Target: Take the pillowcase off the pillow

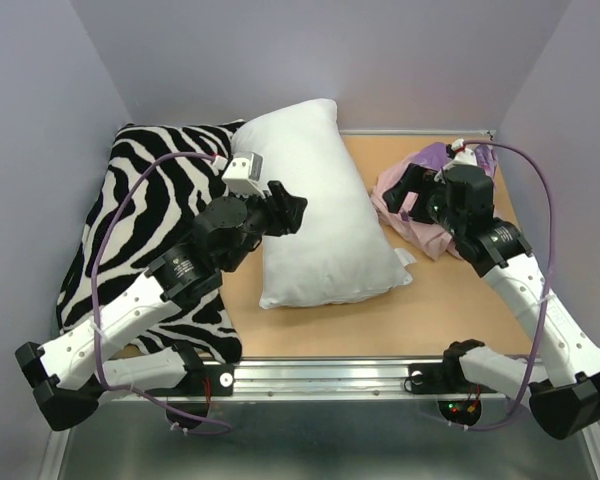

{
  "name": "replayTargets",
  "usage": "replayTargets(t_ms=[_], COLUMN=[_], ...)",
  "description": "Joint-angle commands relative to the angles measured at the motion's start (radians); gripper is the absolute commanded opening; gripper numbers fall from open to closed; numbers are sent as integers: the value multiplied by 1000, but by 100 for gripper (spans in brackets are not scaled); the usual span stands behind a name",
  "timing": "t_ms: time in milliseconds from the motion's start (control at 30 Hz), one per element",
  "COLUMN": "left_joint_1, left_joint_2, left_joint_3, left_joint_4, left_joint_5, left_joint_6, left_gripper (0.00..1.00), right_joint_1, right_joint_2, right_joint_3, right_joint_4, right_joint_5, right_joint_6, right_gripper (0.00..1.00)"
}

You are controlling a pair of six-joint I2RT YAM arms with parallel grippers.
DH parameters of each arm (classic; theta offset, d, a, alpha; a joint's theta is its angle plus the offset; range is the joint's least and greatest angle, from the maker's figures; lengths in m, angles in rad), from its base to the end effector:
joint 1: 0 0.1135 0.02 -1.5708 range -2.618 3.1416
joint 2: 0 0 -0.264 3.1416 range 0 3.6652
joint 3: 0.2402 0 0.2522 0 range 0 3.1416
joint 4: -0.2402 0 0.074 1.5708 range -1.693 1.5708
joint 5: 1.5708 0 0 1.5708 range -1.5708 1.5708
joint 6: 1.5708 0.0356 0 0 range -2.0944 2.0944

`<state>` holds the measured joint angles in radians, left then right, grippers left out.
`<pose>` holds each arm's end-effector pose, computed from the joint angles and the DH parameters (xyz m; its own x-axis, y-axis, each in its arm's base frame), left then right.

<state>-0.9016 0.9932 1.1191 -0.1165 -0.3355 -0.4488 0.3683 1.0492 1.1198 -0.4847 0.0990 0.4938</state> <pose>0.1450 -0.1645 0.4260 -0.2275 -0.3728 -0.8996 0.4858 0.7572 -0.4366 0.2147 0.0791 0.3755 -0.4603 0.3279 -0.8250 -0.0632 0.9148 0.3989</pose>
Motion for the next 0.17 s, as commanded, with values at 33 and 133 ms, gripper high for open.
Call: replayTargets(t_ms=[33, 133], left_joint_1=[1, 1], left_joint_2=[-30, -39], left_joint_3=[-22, -25], left_joint_4=[43, 61], left_joint_5=[-36, -57], left_joint_6=[21, 25], left_gripper=[65, 66], right_joint_1=[3, 3], right_joint_2=[-41, -40], right_joint_3=[-6, -11], right_joint_4=[69, 70], right_joint_5=[25, 34], right_joint_6=[-17, -24], right_gripper=[100, 100])
